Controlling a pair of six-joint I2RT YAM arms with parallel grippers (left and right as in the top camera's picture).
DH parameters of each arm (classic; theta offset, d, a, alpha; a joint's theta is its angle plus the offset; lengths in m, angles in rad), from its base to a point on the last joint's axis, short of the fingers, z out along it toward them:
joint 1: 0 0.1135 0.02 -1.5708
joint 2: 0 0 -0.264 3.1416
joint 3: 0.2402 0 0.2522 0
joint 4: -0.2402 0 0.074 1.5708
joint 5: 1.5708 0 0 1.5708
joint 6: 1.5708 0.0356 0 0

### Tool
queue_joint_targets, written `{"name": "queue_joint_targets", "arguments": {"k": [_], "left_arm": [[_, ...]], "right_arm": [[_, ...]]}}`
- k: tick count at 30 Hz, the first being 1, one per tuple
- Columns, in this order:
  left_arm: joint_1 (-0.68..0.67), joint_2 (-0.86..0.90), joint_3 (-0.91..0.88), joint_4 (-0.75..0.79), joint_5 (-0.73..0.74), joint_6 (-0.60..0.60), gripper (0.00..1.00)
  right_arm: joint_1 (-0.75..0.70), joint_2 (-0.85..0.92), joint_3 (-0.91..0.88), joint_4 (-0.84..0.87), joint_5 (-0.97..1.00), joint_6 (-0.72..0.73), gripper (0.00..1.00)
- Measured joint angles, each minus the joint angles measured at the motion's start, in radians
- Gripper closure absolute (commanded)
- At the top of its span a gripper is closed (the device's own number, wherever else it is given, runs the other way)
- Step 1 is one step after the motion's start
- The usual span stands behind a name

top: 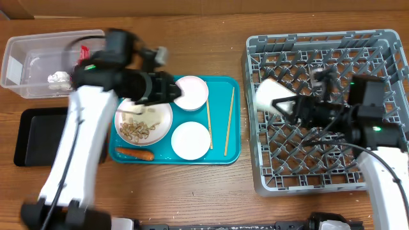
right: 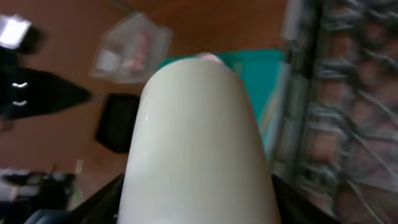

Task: Sort waste into correct bins and load items into the dishwasher
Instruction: 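Place the white cup in the rack's right side with the right gripper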

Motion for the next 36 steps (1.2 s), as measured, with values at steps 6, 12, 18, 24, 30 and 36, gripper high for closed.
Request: {"name": "queue_joint_targets", "arguments": {"k": [6, 12, 18, 24, 30, 36], "left_arm": [[0.082, -0.113, 0.005, -0.055, -0.199, 0.000, 0.56], [0.092, -0.115, 0.005, -0.066, -0.268, 0.000, 0.55], [0.092, -0.115, 0.005, -0.066, -0.282, 0.000, 0.55], [0.092, -0.115, 0.005, -0.066, -0.285, 0.000, 0.55], [0.092, -0.115, 0.005, -0.066, -0.286, 0.000, 0.50], [0.092, -0.115, 0.005, -0.067, -0.286, 0.000, 0.46]], "right_arm": [[-0.120, -0.023, 0.146, -0.247, 0.369, 0.030, 0.64], [-0.303, -0.006, 0.155, -0.379, 0.674, 0.099, 0.64], [-0.461, 0.069, 0.155, -0.399, 0.809, 0.118, 0.64], [-0.514, 0.150, 0.155, -0.399, 0.845, 0.127, 0.57], [-0.514, 0.222, 0.155, -0.406, 0.837, 0.132, 0.25], [-0.514, 0.252, 0.155, -0.410, 0.816, 0.133, 0.19]]}}
